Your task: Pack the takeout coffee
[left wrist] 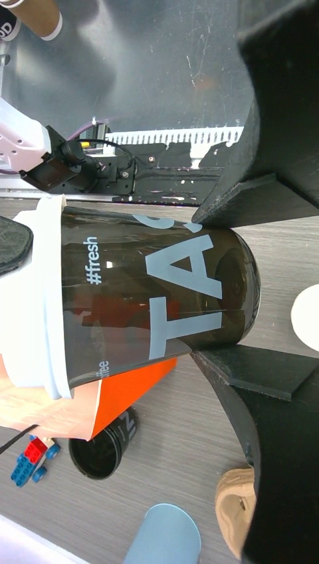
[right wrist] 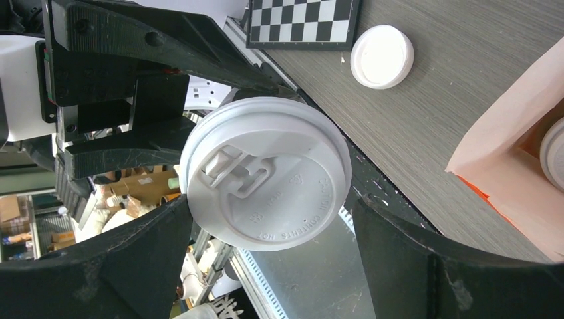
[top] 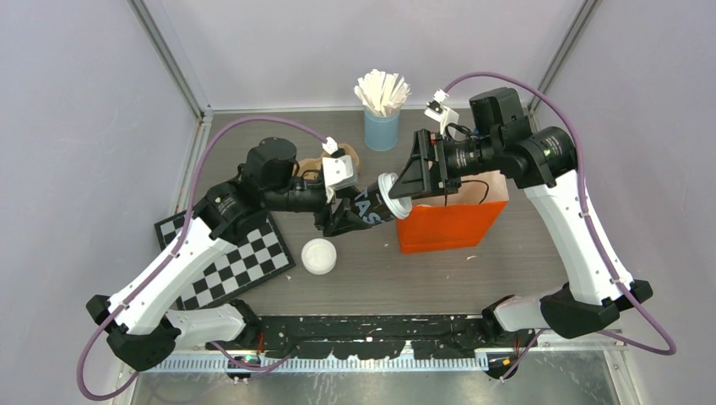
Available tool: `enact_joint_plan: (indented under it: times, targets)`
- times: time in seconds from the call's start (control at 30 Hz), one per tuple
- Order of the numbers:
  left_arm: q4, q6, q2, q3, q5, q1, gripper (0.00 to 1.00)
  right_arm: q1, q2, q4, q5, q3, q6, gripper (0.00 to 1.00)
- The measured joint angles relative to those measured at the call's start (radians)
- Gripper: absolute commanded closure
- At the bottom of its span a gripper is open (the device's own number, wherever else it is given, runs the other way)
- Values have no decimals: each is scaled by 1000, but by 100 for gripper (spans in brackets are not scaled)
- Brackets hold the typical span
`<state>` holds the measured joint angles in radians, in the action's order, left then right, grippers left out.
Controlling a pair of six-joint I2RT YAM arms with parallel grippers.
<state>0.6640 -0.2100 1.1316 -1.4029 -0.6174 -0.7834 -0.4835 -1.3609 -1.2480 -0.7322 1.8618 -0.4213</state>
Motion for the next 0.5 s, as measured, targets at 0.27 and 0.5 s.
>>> enact_joint_plan:
  times: [0.27, 0.5]
  targets:
    - [-7, 0, -5, 9, 13, 0, 51, 0, 10, 53, -21, -41, -35, 7]
    - [-10, 1, -5, 13, 16, 5, 51, 0, 15, 92, -36, -67, -59, 13]
